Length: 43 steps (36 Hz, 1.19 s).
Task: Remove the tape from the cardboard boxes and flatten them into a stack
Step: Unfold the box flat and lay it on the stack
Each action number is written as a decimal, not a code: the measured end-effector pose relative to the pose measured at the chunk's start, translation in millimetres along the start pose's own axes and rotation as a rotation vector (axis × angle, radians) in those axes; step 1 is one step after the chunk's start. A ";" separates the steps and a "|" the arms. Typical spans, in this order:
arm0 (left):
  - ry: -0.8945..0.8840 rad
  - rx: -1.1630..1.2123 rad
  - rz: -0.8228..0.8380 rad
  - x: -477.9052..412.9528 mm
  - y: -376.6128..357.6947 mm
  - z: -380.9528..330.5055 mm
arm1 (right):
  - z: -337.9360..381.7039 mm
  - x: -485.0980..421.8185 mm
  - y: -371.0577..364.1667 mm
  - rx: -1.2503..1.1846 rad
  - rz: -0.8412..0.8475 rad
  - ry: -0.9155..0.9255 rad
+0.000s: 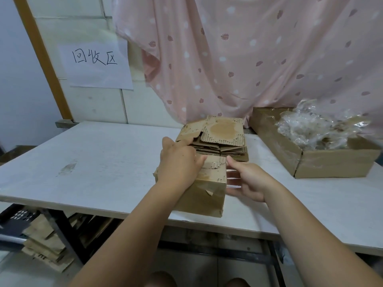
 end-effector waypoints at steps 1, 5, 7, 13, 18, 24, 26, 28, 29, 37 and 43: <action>-0.001 -0.026 0.001 0.2 0.4 -0.8 | -2.3 2.1 -1.1 -0.047 -0.004 -0.003; -0.001 -0.037 0.025 1.1 -1.8 -0.3 | -8.3 6.7 -1.7 -0.214 -0.041 0.020; -0.014 -0.040 0.015 1.1 -1.4 -1.2 | -11.6 7.5 -1.6 -0.240 -0.053 0.034; -0.084 0.143 0.017 0.1 -1.1 -5.0 | -7.8 17.3 1.0 -0.054 -0.161 0.179; -0.101 0.225 0.024 0.1 -1.5 -1.2 | -3.6 29.5 -0.9 -0.015 -0.278 0.310; -0.080 0.145 0.023 1.0 -3.2 -0.2 | -11.0 31.5 -3.0 -0.239 -0.249 0.300; -0.079 0.090 0.027 0.1 -2.7 0.9 | -13.9 27.9 -4.9 -0.350 -0.207 0.262; -0.086 0.037 0.035 0.2 -3.4 0.8 | -16.1 23.1 -6.8 -0.421 -0.169 0.218; -0.097 0.025 0.033 0.5 -3.8 0.0 | -16.5 20.4 -7.9 -0.431 -0.153 0.194; -0.189 -0.077 0.160 1.0 -10.3 -17.3 | -21.7 5.2 -18.0 -0.490 -0.032 -0.008; -0.222 -0.037 0.193 1.4 -15.5 -19.3 | -19.6 1.3 -15.1 -0.396 -0.009 -0.052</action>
Point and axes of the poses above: each hand's wrist, its own x-axis away from the middle knuckle, its own y-axis out of the back of the hand, z = x × y, the point moved 10 cm from there along -x, towards the middle knuckle, and after that the axes turned 3 degrees about z, right-handed, at the moved point
